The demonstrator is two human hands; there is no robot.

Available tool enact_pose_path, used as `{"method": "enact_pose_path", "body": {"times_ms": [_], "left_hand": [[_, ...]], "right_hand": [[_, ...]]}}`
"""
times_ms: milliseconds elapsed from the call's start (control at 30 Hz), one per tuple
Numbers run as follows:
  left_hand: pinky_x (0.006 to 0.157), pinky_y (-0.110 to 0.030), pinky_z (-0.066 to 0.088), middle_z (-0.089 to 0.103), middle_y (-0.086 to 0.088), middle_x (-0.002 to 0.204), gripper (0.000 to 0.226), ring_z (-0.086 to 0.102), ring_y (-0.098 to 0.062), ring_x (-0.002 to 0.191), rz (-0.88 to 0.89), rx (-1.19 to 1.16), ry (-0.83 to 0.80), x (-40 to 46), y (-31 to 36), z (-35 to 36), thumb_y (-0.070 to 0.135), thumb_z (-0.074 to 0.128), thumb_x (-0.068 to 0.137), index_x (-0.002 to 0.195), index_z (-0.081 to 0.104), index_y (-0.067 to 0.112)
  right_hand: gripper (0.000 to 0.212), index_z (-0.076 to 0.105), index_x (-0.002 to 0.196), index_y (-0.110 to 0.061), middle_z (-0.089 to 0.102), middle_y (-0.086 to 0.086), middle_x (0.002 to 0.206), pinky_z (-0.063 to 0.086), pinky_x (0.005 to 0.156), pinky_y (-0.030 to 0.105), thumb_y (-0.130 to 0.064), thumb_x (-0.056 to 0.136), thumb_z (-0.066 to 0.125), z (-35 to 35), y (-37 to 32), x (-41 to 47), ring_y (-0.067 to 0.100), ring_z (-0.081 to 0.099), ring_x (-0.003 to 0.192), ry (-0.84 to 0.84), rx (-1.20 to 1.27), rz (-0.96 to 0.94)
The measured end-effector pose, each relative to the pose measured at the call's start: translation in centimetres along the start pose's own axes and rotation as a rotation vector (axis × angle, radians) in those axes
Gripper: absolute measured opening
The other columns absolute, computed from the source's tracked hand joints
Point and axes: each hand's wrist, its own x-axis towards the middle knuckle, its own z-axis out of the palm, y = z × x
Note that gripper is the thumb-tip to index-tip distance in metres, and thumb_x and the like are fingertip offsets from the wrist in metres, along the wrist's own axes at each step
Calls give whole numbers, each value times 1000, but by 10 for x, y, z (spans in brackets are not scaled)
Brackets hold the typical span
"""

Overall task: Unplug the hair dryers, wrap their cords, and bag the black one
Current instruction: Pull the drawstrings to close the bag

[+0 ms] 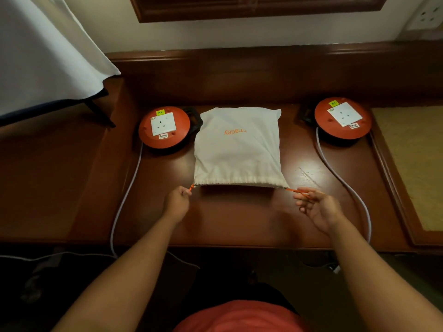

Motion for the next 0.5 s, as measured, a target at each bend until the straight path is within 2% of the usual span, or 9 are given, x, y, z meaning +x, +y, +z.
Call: {"method": "enact_pose_path", "body": {"times_ms": [133, 200, 267, 333, 367, 433, 467, 500], "left_hand": [[55, -30, 29, 58, -11, 78, 22, 50, -22, 74, -44, -40, -26, 9, -1, -7, 4, 49, 93, 77, 60, 16], [59, -29, 30, 63, -21, 88, 22, 51, -25, 76, -90, -75, -13, 14, -5, -12, 3, 49, 94, 78, 59, 14], [67, -29, 35, 65, -26, 104, 20, 59, -36, 89, -133, -114, 22, 20, -11, -20, -1, 49, 93, 81, 58, 12], [76, -36, 46, 64, -29, 109, 19, 61, -42, 99, -187, -133, 47, 27, -19, -24, -2, 50, 93, 83, 58, 11], [74, -37, 51, 64, -31, 108, 18, 62, -44, 93, -218, -136, 45, 30, -25, -25, -1, 50, 93, 83, 58, 11], [55, -26, 50, 64, -30, 98, 23, 59, -36, 67, -264, -135, 36, 33, -31, -26, 0, 47, 94, 76, 56, 11], [53, -25, 48, 65, -27, 94, 25, 57, -33, 64, -257, -110, 40, 32, -33, -26, 1, 47, 94, 74, 56, 12], [63, -30, 49, 66, -25, 98, 23, 59, -34, 73, -223, -26, 54, 32, -35, -26, 3, 48, 94, 77, 60, 11]], "right_hand": [[34, 60, 84, 3, 52, 14, 70, 42, 48, 18, 12, 85, 27, -1, -6, 2, 16, 46, 57, 153, -66, -113], [35, 61, 79, 1, 52, 11, 63, 39, 43, 15, 13, 86, 29, -4, -9, 8, 15, 43, 55, 242, -104, -145], [34, 61, 76, 1, 52, 9, 55, 36, 39, 13, 13, 86, 31, -10, -13, 16, 12, 43, 47, 358, -98, -153], [34, 63, 88, 5, 52, 7, 53, 35, 37, 12, 15, 85, 30, -17, -16, 24, 6, 43, 36, 449, -125, -164], [37, 62, 95, 4, 52, 7, 53, 36, 36, 12, 16, 85, 29, -19, -15, 26, 6, 44, 36, 460, -149, -161], [36, 62, 89, 3, 55, 9, 59, 40, 41, 14, 17, 84, 29, -18, -8, 29, 12, 47, 49, 427, -226, -142], [37, 62, 84, 0, 59, 12, 66, 44, 48, 17, 18, 83, 30, -18, -4, 30, 16, 49, 58, 413, -301, -136], [38, 63, 86, -4, 62, 15, 79, 46, 58, 23, 17, 81, 32, -16, -1, 28, 20, 52, 68, 396, -397, -126]]}}
